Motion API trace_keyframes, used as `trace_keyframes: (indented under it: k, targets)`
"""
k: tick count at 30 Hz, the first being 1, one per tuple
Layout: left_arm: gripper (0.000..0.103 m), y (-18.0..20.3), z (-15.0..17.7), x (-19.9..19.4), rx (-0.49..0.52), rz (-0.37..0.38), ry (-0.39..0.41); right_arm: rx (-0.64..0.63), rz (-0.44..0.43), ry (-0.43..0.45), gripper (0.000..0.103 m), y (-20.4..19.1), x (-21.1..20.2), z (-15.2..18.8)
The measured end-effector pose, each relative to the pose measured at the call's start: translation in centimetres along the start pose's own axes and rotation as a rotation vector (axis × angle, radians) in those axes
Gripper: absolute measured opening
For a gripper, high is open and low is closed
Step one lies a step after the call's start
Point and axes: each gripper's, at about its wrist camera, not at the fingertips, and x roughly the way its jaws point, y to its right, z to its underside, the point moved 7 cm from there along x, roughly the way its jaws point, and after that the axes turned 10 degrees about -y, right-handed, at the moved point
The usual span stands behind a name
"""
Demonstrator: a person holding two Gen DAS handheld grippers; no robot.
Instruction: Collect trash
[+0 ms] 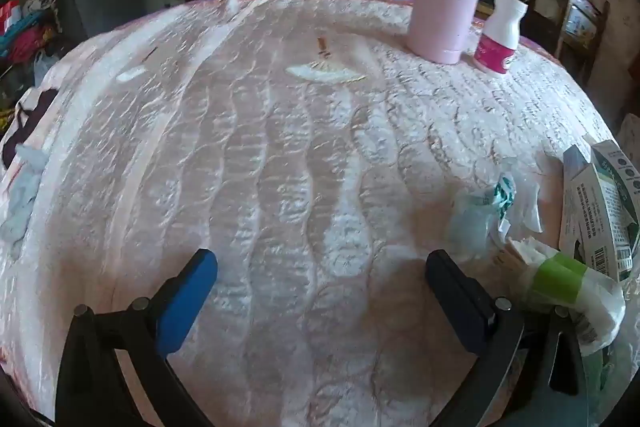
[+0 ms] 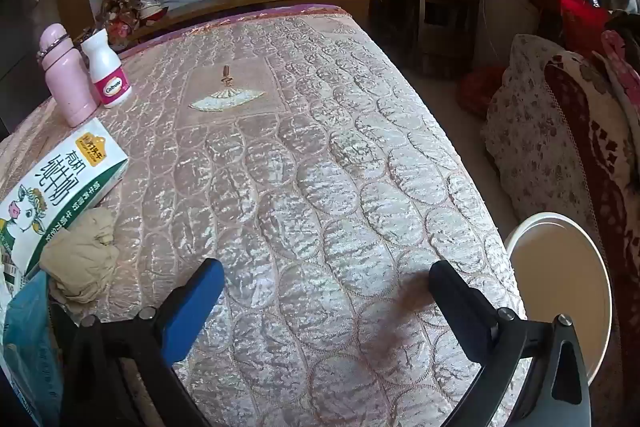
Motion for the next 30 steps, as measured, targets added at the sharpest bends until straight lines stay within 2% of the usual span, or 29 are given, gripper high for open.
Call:
trace_keyframes:
  k: [1,2,7,10,12,17,21,25,30]
  targets:
    - [0.103,0.2,0.5,-1.0,-0.006,-0.022,0.020,0.000,0.001,0.001,0.103,0.0,0.0,0.0]
    - [0.103,-0.1,1.2,-2.1,-0.015,-0.010,0.060,0.000,0.001,0.001,0.103,0.0,0.0,0.0]
    - [0.103,-1.1,3.7,-6.8,-0.024,-0.020,0.127,-0.001,0.002,0.000,0.103,0.0,0.0,0.0]
    - [0.103,-0.6,4.8,-9.8,0.001,-0.045,0.183,-0.027,-0.019,-0.005,0.103,0.1,-0.1,0.2]
    - [0.103,0.0,4.8,-12.2,0.015,-0.034,0.215,-0.052,-0.024,-0.022,0.103,0.3,-0.4,0.5]
    - [0.103,2.3,6.1,-16.2,0.046,0.011,0.290,0.005,-0.007,0.032,0.103,2.8,-5.0,2.7]
    - [0.103,5.0,6.5,-18.1,0.060,0.036,0.341,0.002,0.012,0.126,0.103,3.7,-10.5,3.5]
    - [0.103,6.8,6.9,-19.7,0.081,0.067,0.386,0.002,-0.014,0.206,0.103,2.9,-15.0,4.2]
    - [0.103,8.9,7.1,-21.0,0.105,0.091,0.426,-0.007,-0.044,0.281,0.103,0.5,-18.4,4.6]
